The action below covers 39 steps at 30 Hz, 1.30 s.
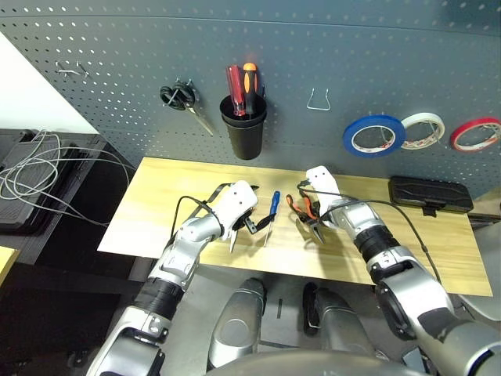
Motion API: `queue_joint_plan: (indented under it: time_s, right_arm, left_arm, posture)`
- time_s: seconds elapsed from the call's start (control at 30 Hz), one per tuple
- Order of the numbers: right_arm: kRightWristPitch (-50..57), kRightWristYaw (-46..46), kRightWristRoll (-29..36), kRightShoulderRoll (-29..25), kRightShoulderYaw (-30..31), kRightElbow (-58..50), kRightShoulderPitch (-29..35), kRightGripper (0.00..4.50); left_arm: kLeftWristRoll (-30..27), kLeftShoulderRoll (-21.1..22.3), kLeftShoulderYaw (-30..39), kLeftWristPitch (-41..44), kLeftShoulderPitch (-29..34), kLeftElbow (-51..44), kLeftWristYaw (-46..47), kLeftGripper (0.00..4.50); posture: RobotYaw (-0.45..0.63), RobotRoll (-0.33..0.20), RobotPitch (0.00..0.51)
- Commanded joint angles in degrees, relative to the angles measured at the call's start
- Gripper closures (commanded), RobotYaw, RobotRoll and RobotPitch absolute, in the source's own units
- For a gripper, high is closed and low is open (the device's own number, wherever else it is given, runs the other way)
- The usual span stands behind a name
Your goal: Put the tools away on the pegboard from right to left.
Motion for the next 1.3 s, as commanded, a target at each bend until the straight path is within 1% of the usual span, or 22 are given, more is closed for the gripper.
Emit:
queue_joint_plan:
  time_s: [0.03, 0.13, 0.17, 0.33, 0.43, 0.5, 0.57, 0.77, 0.87, 0.9, 1.0, 1.07, 1.17, 1.3]
  right_arm:
    - [-1.13, -0.43, -0.61, 0.52, -0.91, 2.74, -0.73, 1.39]
    - [-1.71, -0.35, -0.82, 0.65, -1.24, 3.82, -1.08, 2.48]
    - [-1.78, -0.3, -0.85, 0.68, -1.33, 4.14, -1.17, 2.72]
    - [-2.28, -0.03, -1.13, 0.36, -1.43, 4.95, -1.23, 2.74]
    - [-1.89, 0.5, -1.01, -0.32, -1.43, 2.46, -0.44, 2.74]
    - [-1.39, 1.09, -0.88, -1.15, -1.29, -1.96, 0.92, 2.74]
    - [-0.7, 2.61, -0.85, -2.51, -0.41, -8.9, 3.51, 2.74]
    - [2.29, 6.58, -0.31, -8.48, 0.78, -32.62, 13.97, 2.74]
    - [-1.18, 8.84, 0.18, -12.54, 0.36, -43.86, 19.95, 2.74]
    - [-2.13, 9.11, 0.35, -13.3, 0.04, -46.11, 21.32, 2.74]
    - [-6.86, 9.6, -0.28, -15.57, -0.04, -49.67, 24.3, 2.74]
    - [-15.13, 9.56, -0.58, -17.31, -1.33, -51.61, 26.79, 2.74]
    - [-23.37, 9.08, -0.14, -17.93, -2.96, -52.76, 28.41, 2.74]
    - [-31.75, 8.81, 2.14, -16.46, -5.44, -53.7, 29.07, 2.74]
  left_arm:
    - [0.26, -0.23, -0.42, 0.52, 0.8, -0.05, 0.01, 0.0]
    - [0.3, -0.33, -0.42, 0.51, 0.78, 0.07, 0.04, 0.0]
    - [0.3, -0.35, -0.41, 0.5, 0.77, 0.11, 0.04, 0.0]
    - [0.32, -0.39, -0.32, 0.49, 0.57, 0.42, 0.1, 0.0]
    - [0.31, -0.35, -0.22, 0.41, 0.43, 0.56, 0.17, 0.0]
    - [0.24, -0.2, -0.04, 0.24, 0.42, 0.39, 0.25, 0.0]
    - [0.14, -0.01, 0.16, 0.01, 0.51, 0.21, 0.33, 0.0]
    - [-0.56, 0.06, 1.06, -2.68, 0.88, -0.95, 0.9, 0.0]
    - [-1.92, -0.66, 1.9, -6.13, 1.04, -1.94, 1.06, 0.0]
    - [-2.32, -0.79, 1.93, -7.24, 1.13, -2.08, 0.83, 0.0]
    - [-3.52, -1.2, 1.68, -9.68, 1.44, -2.5, -0.14, 0.0]
    - [-4.84, -2.12, 1.71, -11.81, 1.12, -3.35, -0.79, 0.0]
    - [-6.4, -2.96, 2.4, -13.77, 0.46, -3.88, -1.11, 0.0]
    - [-7.76, -3.81, 3.89, -16.51, -1.1, -3.72, -0.38, 0.0]
  posture:
    - [0.24, 0.0, 0.215]
    - [0.24, 0.0, 0.214]
    - [0.24, 0.0, 0.214]
    - [0.25, 0.0, 0.21]
    - [0.25, 0.0, 0.207]
    - [0.25, 0.0, 0.205]
    - [0.25, 0.0, 0.204]
    - [0.23, 0.0, 0.204]
    - [0.21, 0.0, 0.202]
    - [0.2, 0.0, 0.202]
    - [0.19, 0.0, 0.2]
    - [0.18, 0.0, 0.199]
    - [0.17, 0.0, 0.199]
    - [0.17, 0.0, 0.201]
